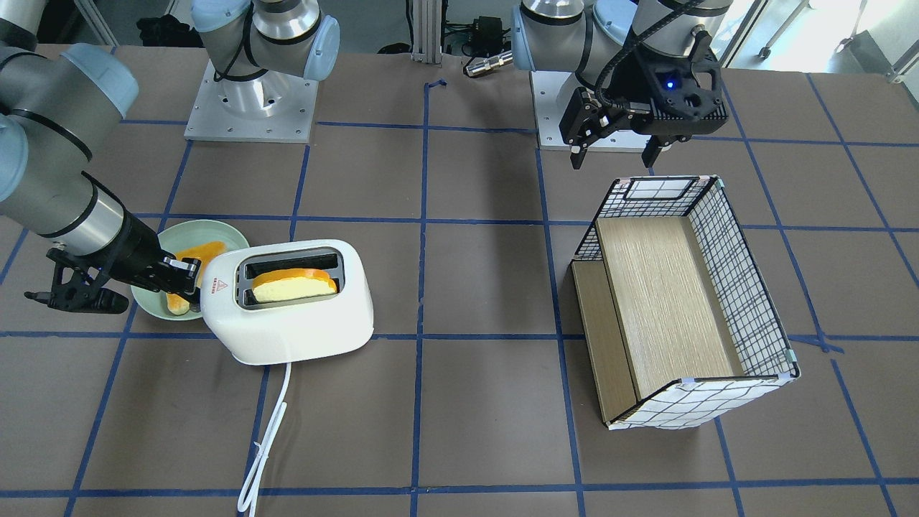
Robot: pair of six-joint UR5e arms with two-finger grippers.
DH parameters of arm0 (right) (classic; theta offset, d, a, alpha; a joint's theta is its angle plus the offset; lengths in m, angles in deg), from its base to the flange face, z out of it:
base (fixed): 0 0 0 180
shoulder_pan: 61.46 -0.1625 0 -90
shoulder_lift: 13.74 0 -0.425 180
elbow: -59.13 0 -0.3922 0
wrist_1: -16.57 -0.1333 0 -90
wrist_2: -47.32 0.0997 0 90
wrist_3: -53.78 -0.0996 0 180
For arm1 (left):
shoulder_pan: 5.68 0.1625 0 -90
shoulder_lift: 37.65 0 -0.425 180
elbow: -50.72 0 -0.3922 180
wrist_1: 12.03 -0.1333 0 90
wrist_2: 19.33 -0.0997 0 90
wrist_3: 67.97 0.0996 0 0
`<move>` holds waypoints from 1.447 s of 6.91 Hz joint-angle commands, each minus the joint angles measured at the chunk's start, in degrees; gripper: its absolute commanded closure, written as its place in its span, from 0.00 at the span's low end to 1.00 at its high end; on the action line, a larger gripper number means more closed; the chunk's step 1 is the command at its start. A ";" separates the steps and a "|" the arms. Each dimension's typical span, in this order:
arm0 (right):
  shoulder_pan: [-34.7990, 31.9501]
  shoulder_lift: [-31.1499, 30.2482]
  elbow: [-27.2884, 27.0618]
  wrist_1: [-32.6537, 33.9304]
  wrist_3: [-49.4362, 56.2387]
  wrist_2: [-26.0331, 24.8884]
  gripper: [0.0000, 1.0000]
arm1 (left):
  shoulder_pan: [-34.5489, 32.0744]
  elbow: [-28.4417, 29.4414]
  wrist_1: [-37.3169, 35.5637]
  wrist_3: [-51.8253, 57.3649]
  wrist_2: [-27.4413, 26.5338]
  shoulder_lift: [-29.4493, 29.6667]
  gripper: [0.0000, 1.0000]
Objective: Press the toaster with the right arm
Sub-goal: 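Push the toaster's side lever down with the right gripper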
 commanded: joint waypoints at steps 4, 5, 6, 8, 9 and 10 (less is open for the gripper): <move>0.00 1.14 0.03 0.57 -0.08 0.03 1.00 | 0.00 0.01 0.00 0.00 0.04 0.00 0.00; 0.00 1.40 0.03 0.57 0.00 0.03 1.00 | 0.00 0.01 0.00 0.00 0.04 0.00 0.00; 0.00 1.40 0.03 0.57 -0.08 0.03 1.00 | 0.00 0.01 0.00 0.00 0.04 0.00 0.00; 0.00 1.84 0.03 0.65 0.00 0.03 1.00 | 0.00 0.01 0.00 0.00 0.04 0.00 0.00; 0.00 2.19 -0.06 1.00 -0.08 0.03 1.00 | 0.00 0.01 0.00 0.00 0.04 0.00 0.00; 0.00 2.19 -0.06 1.01 -0.08 0.03 1.00 | 0.00 -0.08 0.00 0.00 0.04 0.00 0.00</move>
